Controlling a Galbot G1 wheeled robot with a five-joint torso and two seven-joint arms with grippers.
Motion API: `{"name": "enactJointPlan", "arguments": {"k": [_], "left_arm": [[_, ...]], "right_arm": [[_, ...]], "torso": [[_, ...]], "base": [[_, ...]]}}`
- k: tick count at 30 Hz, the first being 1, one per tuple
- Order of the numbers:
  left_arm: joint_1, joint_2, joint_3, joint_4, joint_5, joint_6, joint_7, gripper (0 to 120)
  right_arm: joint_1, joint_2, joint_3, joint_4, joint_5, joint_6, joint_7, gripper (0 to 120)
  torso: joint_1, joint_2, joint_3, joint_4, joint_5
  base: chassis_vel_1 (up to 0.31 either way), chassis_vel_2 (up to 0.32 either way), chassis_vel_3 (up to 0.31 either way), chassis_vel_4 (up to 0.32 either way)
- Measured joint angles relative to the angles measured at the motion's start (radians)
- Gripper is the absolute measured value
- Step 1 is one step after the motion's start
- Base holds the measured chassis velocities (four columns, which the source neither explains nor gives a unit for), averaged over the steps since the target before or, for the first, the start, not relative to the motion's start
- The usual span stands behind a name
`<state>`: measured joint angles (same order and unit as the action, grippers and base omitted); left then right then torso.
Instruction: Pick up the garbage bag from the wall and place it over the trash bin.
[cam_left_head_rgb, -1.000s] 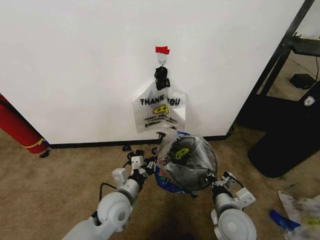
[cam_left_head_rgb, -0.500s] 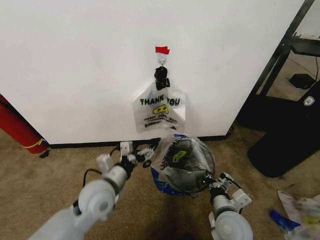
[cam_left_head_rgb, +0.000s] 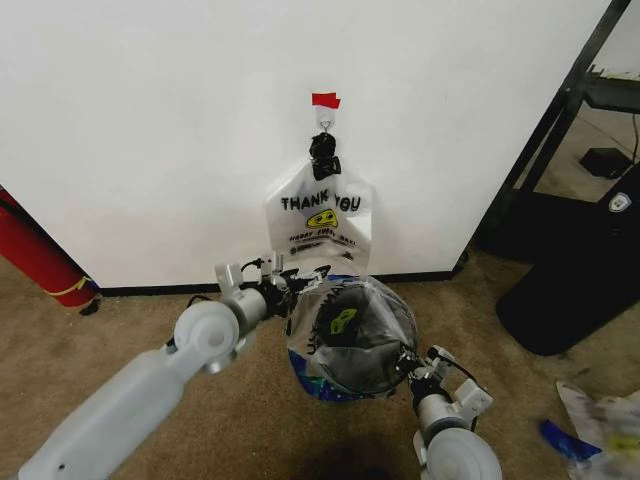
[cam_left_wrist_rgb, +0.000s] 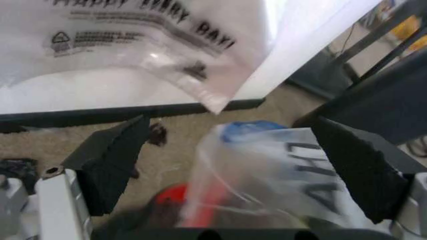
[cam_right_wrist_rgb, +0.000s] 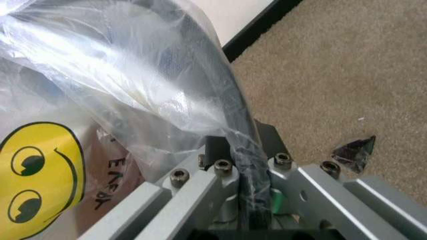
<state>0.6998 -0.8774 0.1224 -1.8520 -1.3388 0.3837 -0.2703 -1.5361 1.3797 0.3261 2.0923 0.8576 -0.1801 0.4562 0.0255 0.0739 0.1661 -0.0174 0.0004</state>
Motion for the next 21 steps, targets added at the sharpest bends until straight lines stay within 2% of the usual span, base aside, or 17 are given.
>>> {"name": "enactJointPlan", "arguments": {"k": [5, 8, 9, 12, 16, 17, 21], "left_arm": [[-0.011, -0.002, 0.014, 0.051, 0.03, 0.013, 0.019, 90], [-0.003, -0.003, 0.02, 0.072, 0.052, 0.009, 0.027, 81], [-0.003, -0.003, 0.02, 0.072, 0.052, 0.009, 0.027, 81], [0.007, -0.007, 0.021, 0.079, 0.056, 0.001, 0.03, 65], [0.011, -0.016, 0.025, 0.095, 0.059, -0.012, 0.03, 50], [0.011, -0.016, 0.025, 0.095, 0.059, -0.012, 0.03, 50], [0.014, -0.021, 0.029, 0.1, 0.059, -0.019, 0.03, 32]], "right_arm": [[0.0, -0.008, -0.002, 0.007, 0.0, -0.002, -0.001, 0], [0.003, -0.014, -0.002, 0.007, 0.003, -0.004, -0.001, 0], [0.003, -0.014, -0.002, 0.007, 0.003, -0.004, -0.001, 0], [0.005, -0.015, -0.004, 0.006, 0.006, -0.005, 0.0, 0], [0.01, -0.012, -0.007, -0.001, 0.009, -0.007, 0.001, 0], [0.01, -0.012, -0.007, -0.001, 0.009, -0.007, 0.001, 0], [0.014, -0.008, -0.008, -0.004, 0.012, -0.008, 0.005, 0]], "torso": [[0.0, 0.0, 0.0, 0.0003, -0.0004], [0.0, 0.0, 0.0, 0.0003, -0.0006], [0.0, 0.0, 0.0, 0.0003, -0.0006], [0.0, 0.0, 0.0, 0.0003, -0.0005], [0.0, 0.0, 0.0, 0.0002, -0.0004], [0.0, 0.0, 0.0, 0.0002, -0.0004], [0.0, 0.0, 0.0, 0.0002, -0.0004]], "base": [[0.0, 0.0, 0.0, 0.0], [0.0, 0.0, 0.0, 0.0], [0.0, 0.0, 0.0, 0.0], [0.0, 0.0, 0.0, 0.0], [0.0, 0.0, 0.0, 0.0], [0.0, 0.0, 0.0, 0.0], [0.0, 0.0, 0.0, 0.0]]}}
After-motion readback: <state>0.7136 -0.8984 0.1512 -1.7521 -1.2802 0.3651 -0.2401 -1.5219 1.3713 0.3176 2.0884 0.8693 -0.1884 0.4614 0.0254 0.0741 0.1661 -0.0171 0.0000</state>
